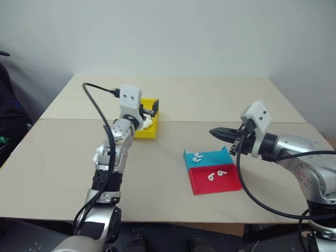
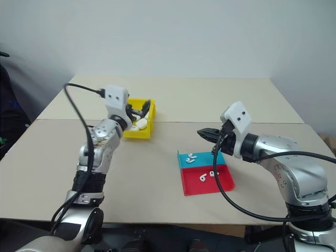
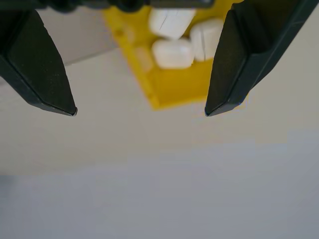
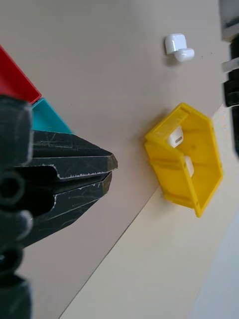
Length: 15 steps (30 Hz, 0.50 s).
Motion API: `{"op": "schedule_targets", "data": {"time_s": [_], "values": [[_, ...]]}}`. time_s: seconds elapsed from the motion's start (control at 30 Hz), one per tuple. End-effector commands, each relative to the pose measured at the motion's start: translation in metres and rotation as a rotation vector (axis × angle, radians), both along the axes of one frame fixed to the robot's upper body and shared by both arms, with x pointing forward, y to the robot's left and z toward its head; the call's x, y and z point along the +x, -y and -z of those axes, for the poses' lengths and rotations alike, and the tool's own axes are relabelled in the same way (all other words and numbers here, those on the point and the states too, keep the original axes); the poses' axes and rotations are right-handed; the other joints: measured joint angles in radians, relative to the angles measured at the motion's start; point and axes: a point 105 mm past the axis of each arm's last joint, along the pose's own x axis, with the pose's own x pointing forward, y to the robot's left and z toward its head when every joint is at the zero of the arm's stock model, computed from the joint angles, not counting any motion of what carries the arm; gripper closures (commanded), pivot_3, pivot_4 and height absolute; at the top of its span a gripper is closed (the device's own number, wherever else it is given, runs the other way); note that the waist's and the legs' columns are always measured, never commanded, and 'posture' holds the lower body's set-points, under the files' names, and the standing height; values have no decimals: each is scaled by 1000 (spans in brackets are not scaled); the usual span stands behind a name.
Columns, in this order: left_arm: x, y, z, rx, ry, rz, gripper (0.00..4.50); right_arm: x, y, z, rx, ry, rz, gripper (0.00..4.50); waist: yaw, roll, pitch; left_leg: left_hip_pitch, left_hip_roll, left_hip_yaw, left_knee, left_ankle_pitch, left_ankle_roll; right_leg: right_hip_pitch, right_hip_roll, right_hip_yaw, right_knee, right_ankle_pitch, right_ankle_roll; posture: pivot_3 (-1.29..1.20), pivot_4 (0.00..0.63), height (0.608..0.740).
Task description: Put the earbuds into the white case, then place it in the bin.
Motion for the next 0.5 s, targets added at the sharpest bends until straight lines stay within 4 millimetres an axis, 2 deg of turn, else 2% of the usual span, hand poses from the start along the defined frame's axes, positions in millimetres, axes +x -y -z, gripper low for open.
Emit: {"op": "schedule_targets", "data": {"time_s": [0.03,0.13,0.33,0.4,0.5], "values": [[-31,-2,-5,111,93,130,36,-18,9,-12,-79,125,-84,4358,-5,0,0,1,0,0,0,0,0,0,0,0,0,0,0,0,150,740],[-63,-7,1,203,106,264,36,-31,24,-4,-183,155,-137,4358,-8,0,0,1,0,0,-1,0,0,0,0,0,1,0,0,0,150,740],[-132,-29,16,374,64,522,36,-45,64,12,-395,106,-151,4358,-9,0,0,2,1,1,0,0,0,1,0,0,1,0,0,0,150,740],[-149,-38,21,412,15,573,36,-50,73,14,-423,80,-167,4358,-8,0,0,3,1,1,0,0,0,1,0,0,1,0,0,0,150,740],[-164,-53,23,415,-61,593,36,-61,84,15,-440,-23,-212,4358,-8,0,0,4,1,2,0,0,0,2,-1,0,1,-4,5,0,150,740]]}}
